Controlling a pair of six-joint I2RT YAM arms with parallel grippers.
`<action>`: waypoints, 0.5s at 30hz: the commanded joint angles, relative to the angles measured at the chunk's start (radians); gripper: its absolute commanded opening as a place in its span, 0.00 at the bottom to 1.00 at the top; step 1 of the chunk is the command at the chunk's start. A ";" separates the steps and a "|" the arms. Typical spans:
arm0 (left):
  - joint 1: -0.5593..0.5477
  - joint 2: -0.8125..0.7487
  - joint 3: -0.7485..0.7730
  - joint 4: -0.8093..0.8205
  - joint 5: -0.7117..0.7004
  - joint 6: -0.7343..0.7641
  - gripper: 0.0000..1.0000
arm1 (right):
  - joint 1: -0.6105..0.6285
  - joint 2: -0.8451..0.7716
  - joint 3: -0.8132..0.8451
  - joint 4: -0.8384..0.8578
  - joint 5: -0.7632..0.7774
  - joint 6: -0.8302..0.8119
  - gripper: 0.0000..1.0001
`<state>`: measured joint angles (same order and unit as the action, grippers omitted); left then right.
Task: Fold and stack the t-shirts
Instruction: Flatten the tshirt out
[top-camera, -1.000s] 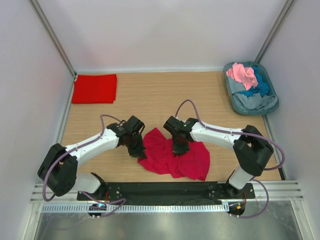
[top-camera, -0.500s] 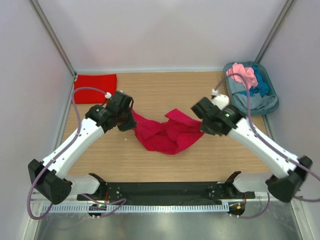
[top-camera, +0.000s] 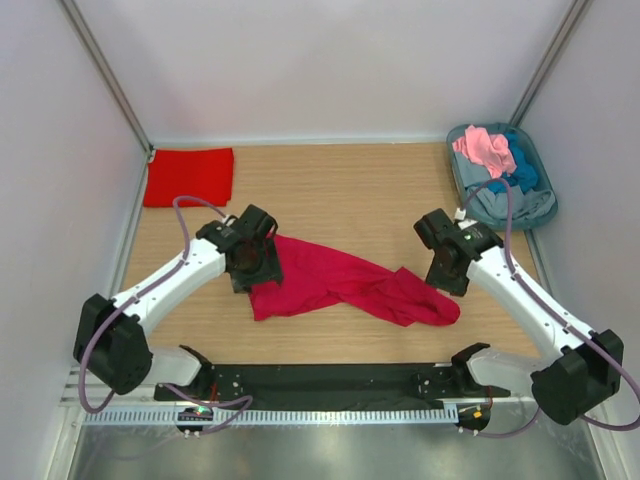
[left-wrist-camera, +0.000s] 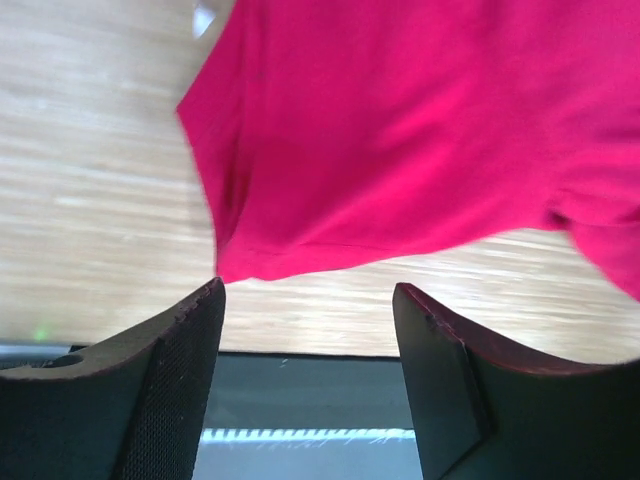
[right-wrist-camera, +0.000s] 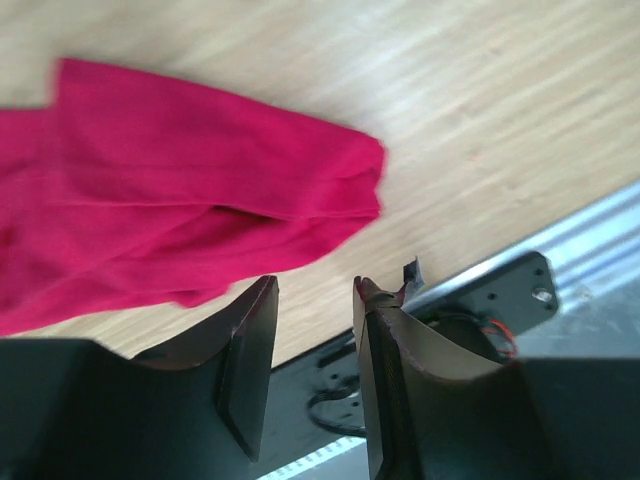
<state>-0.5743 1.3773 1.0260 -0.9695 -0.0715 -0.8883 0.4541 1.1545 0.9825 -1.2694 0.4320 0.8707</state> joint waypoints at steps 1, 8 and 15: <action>0.005 -0.098 0.042 0.061 0.002 0.035 0.69 | 0.000 0.007 0.094 0.094 -0.097 -0.045 0.43; 0.005 -0.095 -0.145 0.176 0.165 -0.018 0.64 | 0.092 0.062 0.004 0.304 -0.311 -0.035 0.44; 0.007 -0.101 -0.251 0.241 0.162 -0.055 0.65 | 0.130 0.071 0.002 0.308 -0.297 -0.056 0.44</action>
<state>-0.5735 1.2877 0.7628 -0.8032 0.0807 -0.9302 0.5804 1.2434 0.9798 -1.0012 0.1486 0.8341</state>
